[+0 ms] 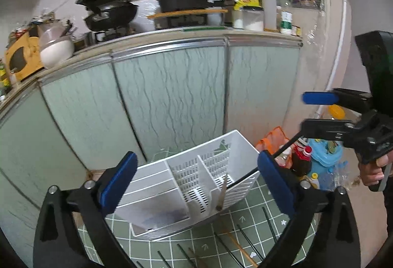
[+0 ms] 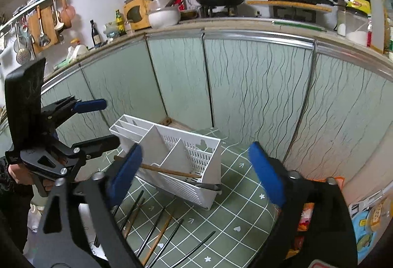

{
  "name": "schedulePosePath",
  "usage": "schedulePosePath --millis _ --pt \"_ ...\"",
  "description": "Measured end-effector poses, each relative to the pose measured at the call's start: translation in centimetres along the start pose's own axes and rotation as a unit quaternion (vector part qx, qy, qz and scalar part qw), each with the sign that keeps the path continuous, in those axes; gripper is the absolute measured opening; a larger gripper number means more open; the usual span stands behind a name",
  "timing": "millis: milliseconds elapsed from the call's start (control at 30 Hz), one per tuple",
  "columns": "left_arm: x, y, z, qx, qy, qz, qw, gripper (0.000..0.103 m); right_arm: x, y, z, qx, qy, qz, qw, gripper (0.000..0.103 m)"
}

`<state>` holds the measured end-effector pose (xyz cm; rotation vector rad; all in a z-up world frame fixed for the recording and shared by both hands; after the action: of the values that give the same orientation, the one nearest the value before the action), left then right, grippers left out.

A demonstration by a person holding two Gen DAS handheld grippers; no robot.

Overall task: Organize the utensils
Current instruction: 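Open both tools and pull them back from the holder toward the chopsticks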

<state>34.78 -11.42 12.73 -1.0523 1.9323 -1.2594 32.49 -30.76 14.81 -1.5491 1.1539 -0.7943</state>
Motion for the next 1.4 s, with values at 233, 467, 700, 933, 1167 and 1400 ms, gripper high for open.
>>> schedulePosePath --millis 233,467,700,933,1167,1400 --pt "-0.2 0.1 -2.5 0.012 -0.030 0.000 0.9995 0.099 -0.8 0.6 -1.8 0.007 0.031 -0.019 0.999 0.095" --pt "0.3 1.1 -5.2 0.021 -0.047 -0.002 0.9987 0.099 -1.4 2.0 -3.7 0.009 0.044 -0.017 0.999 0.095" --pt "0.0 3.0 -7.3 0.024 -0.063 -0.032 0.9972 0.099 -2.5 4.2 -5.7 0.011 0.069 -0.025 0.997 0.095" --pt "0.0 5.5 -9.1 0.025 -0.079 -0.057 0.9949 0.099 -3.9 6.5 -7.9 0.022 0.089 -0.027 0.995 0.095" --pt "-0.1 8.1 -10.6 0.020 -0.109 -0.069 0.9914 0.099 -5.1 9.2 -9.0 0.017 0.092 -0.028 0.995 0.095" --pt "-0.4 10.5 -12.0 0.020 -0.133 -0.074 0.9882 0.099 -5.5 11.8 -9.4 0.009 0.104 -0.022 0.994 0.095"
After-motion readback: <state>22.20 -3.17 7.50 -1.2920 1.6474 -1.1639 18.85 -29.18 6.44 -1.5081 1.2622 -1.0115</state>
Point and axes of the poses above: each gripper's, at about its wrist camera, not at the fingertips, and z roughly the way its jaws point, x to its right, y to its underside, the point moved 4 cm from there along z, roughly the way its jaws point, and after that the axes turned 11 degrees about x, right-handed, at the moved point
